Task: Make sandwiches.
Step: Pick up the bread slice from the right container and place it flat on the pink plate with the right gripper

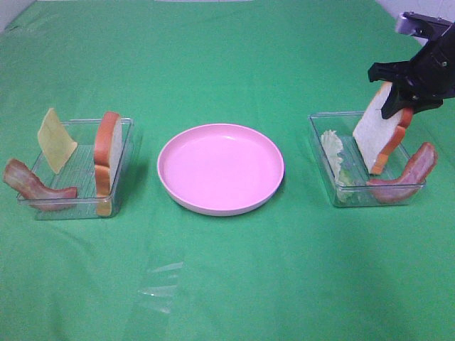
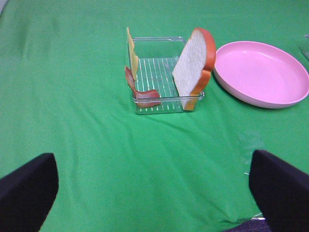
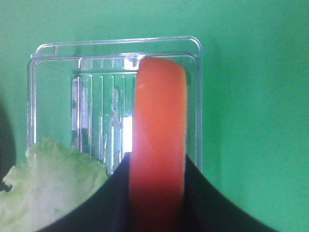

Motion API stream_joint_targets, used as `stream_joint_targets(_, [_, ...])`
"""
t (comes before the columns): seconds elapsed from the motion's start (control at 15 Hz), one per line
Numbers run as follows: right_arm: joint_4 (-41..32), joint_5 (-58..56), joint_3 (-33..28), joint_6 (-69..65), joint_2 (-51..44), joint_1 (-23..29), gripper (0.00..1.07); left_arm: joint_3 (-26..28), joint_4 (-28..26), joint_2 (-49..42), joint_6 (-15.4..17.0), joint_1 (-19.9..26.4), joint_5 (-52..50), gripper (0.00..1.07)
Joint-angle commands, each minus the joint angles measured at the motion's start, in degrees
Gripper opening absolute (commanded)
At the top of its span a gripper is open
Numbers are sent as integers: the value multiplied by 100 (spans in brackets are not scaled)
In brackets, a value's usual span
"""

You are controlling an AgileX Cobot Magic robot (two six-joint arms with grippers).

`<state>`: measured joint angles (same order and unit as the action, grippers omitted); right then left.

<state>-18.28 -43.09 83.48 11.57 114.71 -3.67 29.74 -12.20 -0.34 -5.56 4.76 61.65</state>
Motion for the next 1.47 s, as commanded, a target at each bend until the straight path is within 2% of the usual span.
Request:
stream_joint_targets(0.07, [-40,-52,57,92,-218,-17,9,-11,-17,-80,34,0,-11,101])
stream_joint_targets(0.6, [-34,-481,183,138,-1570,-17,9,-11,-17,-80,34,0,-11,101])
stream_joint_targets(1.07, [-1713,-773,195,332,-1805,57,9,-11,-17,-80,34,0,-11,101])
stream_joint_targets(1.2, [-1816,-756,195,504,-1805,367,9,-11,-17,-80,34,0,-11,101])
stream_joint_targets(1.27, [-1816,-619,195,521,-1748,997,9,-11,-17,-80,34,0,-11,101])
stream_joint_targets(1.47, [-2017,-401,195,458,-1473,1960,9,-11,-17,-80,34,0,-11,101])
